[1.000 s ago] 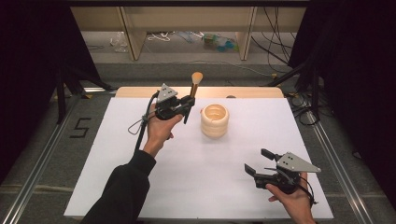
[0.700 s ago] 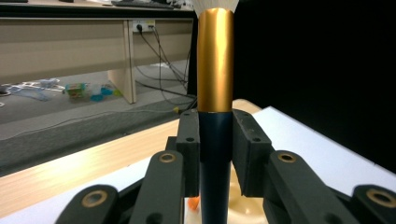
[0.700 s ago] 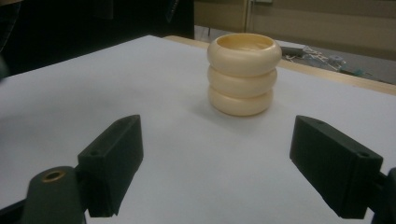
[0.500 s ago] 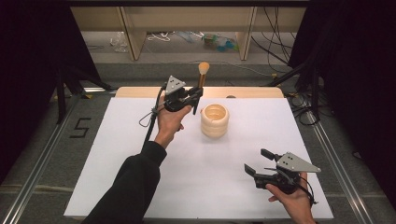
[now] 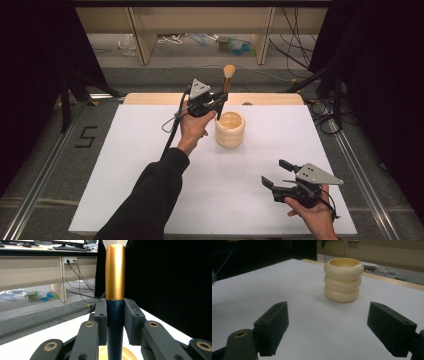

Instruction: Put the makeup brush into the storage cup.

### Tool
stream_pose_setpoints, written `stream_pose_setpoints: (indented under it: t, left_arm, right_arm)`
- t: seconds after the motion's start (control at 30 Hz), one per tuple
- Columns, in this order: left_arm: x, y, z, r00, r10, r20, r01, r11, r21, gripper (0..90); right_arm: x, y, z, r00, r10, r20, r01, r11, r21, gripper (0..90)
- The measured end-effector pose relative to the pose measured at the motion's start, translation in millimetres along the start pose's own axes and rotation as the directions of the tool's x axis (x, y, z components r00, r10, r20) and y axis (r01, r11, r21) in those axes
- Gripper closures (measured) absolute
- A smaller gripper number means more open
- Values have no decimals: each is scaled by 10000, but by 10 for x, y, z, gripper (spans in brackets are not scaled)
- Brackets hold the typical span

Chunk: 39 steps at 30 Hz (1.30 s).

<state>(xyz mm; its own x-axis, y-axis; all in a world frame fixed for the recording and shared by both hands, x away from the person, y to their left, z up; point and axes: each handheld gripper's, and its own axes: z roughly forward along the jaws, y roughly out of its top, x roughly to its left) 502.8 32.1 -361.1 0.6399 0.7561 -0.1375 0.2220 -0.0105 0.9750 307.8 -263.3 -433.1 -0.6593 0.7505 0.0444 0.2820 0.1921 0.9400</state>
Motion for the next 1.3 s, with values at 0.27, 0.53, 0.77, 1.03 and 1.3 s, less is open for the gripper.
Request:
stream_pose_setpoints:
  t: [0.27,0.53,0.77,1.03,1.3]
  left_arm:
    - [-54,-49,123,9999,-117,-9,117,9992,-379,743]
    - [-75,-78,231,9996,-263,37,264,9990,-372,743]
    - [-68,-144,301,9993,-384,-22,382,9983,-445,743]
    - [-88,-221,366,9995,-313,36,314,9986,-423,743]
    - [-79,-313,392,9996,-299,20,300,9989,-369,743]
  right_arm:
    - [3,1,1,10000,-38,-3,38,10000,-9,184]
    - [2,1,2,9999,-108,-39,108,9999,-49,184]
    - [11,-1,12,10000,-80,-27,80,9999,-130,184]
    - [9,-2,13,10000,-57,-46,57,9999,-134,185]
    - [10,-3,14,10000,-10,-98,9,10000,-99,185]
